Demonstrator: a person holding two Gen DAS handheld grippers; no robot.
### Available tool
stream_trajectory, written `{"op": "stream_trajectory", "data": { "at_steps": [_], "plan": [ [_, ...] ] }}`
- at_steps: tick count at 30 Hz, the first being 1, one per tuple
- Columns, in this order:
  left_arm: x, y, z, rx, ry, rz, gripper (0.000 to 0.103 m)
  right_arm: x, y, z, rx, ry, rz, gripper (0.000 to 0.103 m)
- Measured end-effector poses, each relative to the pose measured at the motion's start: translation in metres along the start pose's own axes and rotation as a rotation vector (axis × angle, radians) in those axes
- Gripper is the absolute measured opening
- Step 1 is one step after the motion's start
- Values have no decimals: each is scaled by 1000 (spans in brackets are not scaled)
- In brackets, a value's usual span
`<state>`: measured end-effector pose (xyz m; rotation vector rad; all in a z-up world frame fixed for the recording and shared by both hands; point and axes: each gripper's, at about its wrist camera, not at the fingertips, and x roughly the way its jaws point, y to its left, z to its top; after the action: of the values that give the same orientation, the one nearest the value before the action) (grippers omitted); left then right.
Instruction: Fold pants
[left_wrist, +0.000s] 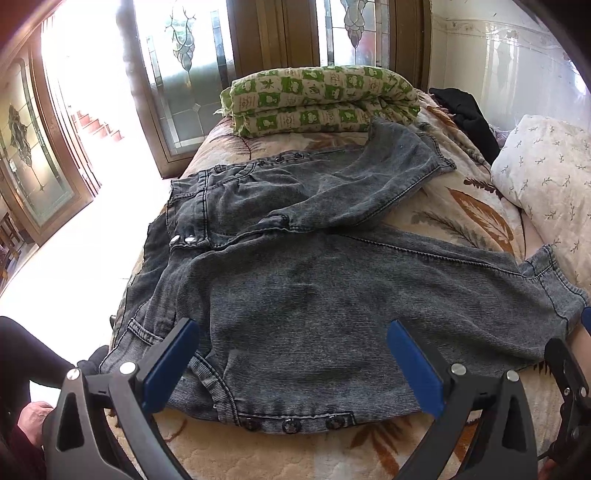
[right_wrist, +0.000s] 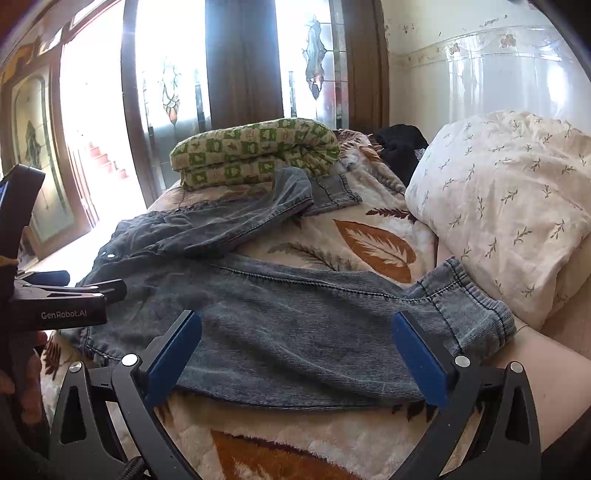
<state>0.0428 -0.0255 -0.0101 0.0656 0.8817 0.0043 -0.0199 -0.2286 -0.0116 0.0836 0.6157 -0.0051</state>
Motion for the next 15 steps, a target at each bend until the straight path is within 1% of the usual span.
{"op": "stream_trajectory", "data": {
  "at_steps": [5, 9, 15],
  "plan": [
    [5, 7, 0, -13, 4, 1, 103, -1, 4, 1, -5, 9, 14, 103],
    [12, 11, 1, -12, 16, -12, 103, 0, 8, 1, -25, 14, 24, 103],
    [17, 14, 5, 3, 3, -4, 103, 8, 12, 4, -35, 65, 49, 103]
  ]
}}
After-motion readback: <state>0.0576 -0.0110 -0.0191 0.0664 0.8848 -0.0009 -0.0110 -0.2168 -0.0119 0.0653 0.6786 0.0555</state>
